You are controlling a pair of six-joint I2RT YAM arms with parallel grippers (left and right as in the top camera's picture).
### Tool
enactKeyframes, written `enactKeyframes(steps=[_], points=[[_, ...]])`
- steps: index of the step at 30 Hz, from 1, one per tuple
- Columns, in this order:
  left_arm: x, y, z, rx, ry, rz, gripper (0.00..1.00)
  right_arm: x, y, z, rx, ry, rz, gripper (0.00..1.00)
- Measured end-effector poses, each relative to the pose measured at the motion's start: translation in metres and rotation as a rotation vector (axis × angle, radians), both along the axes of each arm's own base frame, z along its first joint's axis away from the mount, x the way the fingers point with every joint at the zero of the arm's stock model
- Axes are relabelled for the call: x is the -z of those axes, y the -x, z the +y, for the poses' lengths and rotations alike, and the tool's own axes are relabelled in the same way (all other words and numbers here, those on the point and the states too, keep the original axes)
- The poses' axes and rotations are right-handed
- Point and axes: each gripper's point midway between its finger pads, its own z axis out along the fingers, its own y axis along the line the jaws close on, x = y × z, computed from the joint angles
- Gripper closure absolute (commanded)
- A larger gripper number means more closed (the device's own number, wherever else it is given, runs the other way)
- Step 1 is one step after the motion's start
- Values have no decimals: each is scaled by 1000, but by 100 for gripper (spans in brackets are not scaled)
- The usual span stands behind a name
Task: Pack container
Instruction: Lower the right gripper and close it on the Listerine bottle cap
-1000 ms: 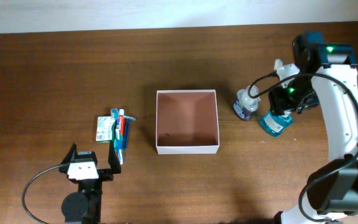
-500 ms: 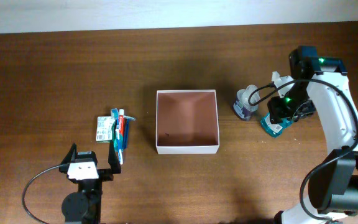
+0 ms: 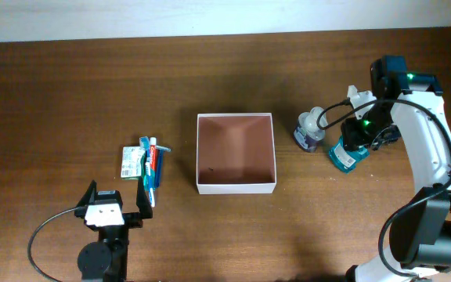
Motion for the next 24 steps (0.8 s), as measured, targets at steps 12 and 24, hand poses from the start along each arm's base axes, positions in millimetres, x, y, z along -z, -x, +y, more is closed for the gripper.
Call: enactKeyframes(steps=[12,24], points=[[0,0,0,0,0,0,0,0,-2,2,-119,-6,-9,41],[0,0,0,0,0,0,0,0,-2,8,-193,-39,-15,54]])
